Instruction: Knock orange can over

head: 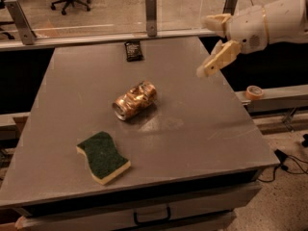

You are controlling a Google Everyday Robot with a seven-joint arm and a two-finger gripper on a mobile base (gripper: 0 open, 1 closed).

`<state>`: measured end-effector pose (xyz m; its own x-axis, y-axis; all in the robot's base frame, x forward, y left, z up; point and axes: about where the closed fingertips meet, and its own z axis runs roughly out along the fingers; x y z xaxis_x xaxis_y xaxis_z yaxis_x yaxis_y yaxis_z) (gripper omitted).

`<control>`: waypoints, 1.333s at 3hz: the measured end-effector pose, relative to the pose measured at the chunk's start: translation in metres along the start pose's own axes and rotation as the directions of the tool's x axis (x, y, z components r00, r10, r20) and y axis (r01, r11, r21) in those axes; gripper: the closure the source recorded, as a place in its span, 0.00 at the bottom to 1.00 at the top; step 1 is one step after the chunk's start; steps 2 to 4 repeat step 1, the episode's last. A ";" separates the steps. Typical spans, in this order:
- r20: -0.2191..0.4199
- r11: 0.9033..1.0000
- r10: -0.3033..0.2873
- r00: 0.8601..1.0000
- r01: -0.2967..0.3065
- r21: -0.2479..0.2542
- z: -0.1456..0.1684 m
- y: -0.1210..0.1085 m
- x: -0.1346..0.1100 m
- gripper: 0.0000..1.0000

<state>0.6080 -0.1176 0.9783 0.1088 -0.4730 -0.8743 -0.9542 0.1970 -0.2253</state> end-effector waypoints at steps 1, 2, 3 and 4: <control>0.012 0.999 -0.027 1.000 0.026 0.029 -0.010 -0.008 -0.014 0.00; 0.012 0.999 -0.027 1.000 0.026 0.029 -0.010 -0.008 -0.014 0.00; 0.012 0.999 -0.027 1.000 0.026 0.029 -0.010 -0.008 -0.014 0.00; 0.012 0.999 -0.027 1.000 0.026 0.029 -0.010 -0.008 -0.014 0.00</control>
Offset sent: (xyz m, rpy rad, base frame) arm 0.0000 0.0000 0.0000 0.0000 0.0000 0.0000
